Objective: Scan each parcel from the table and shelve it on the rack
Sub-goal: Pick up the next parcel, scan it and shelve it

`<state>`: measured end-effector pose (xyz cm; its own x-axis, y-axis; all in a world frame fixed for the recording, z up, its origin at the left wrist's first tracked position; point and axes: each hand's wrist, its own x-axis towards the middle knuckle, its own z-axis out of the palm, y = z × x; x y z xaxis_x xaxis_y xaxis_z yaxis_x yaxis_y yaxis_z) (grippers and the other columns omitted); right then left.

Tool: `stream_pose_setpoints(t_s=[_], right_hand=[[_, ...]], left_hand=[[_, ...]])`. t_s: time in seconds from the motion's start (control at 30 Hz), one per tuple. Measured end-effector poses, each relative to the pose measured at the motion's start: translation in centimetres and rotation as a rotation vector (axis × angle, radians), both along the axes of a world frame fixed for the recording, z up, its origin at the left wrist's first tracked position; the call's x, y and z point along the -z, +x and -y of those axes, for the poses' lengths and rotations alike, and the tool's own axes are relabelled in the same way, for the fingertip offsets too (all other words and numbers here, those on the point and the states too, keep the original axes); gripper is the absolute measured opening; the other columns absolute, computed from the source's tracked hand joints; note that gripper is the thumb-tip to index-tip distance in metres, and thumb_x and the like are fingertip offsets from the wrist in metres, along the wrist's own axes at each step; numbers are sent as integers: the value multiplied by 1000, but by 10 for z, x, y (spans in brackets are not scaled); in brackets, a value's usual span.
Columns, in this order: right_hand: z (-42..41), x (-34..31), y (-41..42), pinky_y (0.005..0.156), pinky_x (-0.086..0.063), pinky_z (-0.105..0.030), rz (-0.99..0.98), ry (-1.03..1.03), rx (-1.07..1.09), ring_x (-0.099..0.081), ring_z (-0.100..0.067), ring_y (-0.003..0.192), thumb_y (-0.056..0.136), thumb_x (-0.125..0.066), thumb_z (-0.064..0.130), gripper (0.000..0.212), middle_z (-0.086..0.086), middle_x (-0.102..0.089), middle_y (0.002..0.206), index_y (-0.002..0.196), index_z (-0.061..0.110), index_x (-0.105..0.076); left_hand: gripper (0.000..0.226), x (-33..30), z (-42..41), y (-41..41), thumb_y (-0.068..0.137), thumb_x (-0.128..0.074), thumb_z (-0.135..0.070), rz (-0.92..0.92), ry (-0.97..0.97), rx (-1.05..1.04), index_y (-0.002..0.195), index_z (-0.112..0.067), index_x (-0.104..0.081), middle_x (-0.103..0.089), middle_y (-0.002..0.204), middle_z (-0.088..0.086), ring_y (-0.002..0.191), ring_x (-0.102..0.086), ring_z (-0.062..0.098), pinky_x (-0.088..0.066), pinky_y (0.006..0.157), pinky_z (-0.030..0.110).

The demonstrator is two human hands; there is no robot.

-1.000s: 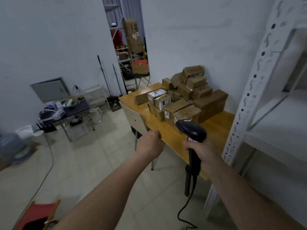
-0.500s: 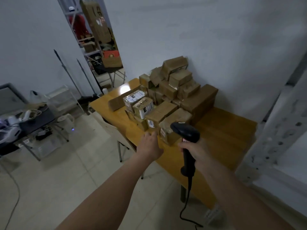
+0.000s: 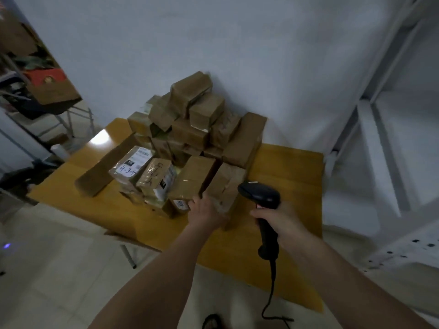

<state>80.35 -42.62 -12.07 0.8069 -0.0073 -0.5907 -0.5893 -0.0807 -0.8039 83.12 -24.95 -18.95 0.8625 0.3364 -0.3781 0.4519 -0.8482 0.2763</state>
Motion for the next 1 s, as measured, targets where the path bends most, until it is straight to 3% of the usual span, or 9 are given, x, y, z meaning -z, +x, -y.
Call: stream_pose_setpoints(t_s=[0.3,0.4,0.5,0.6,0.67,0.73,0.83,0.9,1.0], right_hand=[[-15,23,11,85,-52,-48,-68,-29,178,-64,-29,77,78,-75,5,10,-15,-65,79,81,7,-66],[-14,27,9,86,-51,-51,-78,-16,200,-62,-31,78,79,-73,3,10,-16,-63,81,85,4,-65],[-8,29,3,82,-51,-48,-87,-3,221,-61,-30,76,78,-72,1,11,-17,-62,79,87,1,-65],[0,31,-5,77,-50,-46,-93,-22,235,-61,-31,73,78,-71,-1,9,-17,-62,75,85,0,-65],[5,34,-10,72,-48,-43,-95,-35,234,-59,-31,72,79,-71,-1,7,-18,-61,76,82,1,-64],[9,37,-15,69,-46,-42,-100,-39,214,-58,-30,71,81,-70,0,9,-18,-59,77,80,4,-62],[12,43,-23,71,-47,-44,-113,-29,197,-59,-29,72,82,-70,0,10,-17,-60,79,80,6,-62],[15,47,-27,77,-50,-47,-128,-22,197,-59,-29,73,82,-70,0,11,-16,-60,78,79,6,-61],[19,50,-32,77,-52,-45,-139,-7,210,-61,-28,72,80,-71,-2,12,-16,-62,77,82,6,-62]], left_hand=[[121,38,-5,33,72,-73,-58,3,5,65,153,-9,3,-25,149,14,137,-28,34,-34,107,45],[109,43,-8,34,77,-67,-56,54,-71,16,152,-10,-2,-27,148,15,136,-29,34,-35,107,46],[103,43,-22,29,74,-77,-44,6,-449,-171,150,-9,-17,-34,144,13,131,-38,33,-41,104,43],[75,39,-38,4,72,-82,-28,-136,-933,-342,133,-6,-46,-63,121,9,103,-64,24,-56,78,33],[54,39,-42,-17,71,-79,-26,-292,-1129,-348,117,-4,-60,-75,94,7,82,-72,21,-57,64,28],[42,43,-42,-33,72,-76,-24,-379,-1215,-345,108,-6,-64,-76,88,7,79,-73,22,-58,64,28],[48,52,-38,-49,74,-77,-25,-398,-1169,-362,117,-12,-61,-66,113,11,102,-64,28,-55,79,36],[45,55,-34,-53,81,-74,-23,-363,-1078,-356,122,-20,-56,-60,116,6,103,-58,25,-52,78,35],[47,56,-28,-50,90,-65,-16,-216,-764,-322,135,-16,-50,-57,125,10,105,-56,27,-51,81,38]])
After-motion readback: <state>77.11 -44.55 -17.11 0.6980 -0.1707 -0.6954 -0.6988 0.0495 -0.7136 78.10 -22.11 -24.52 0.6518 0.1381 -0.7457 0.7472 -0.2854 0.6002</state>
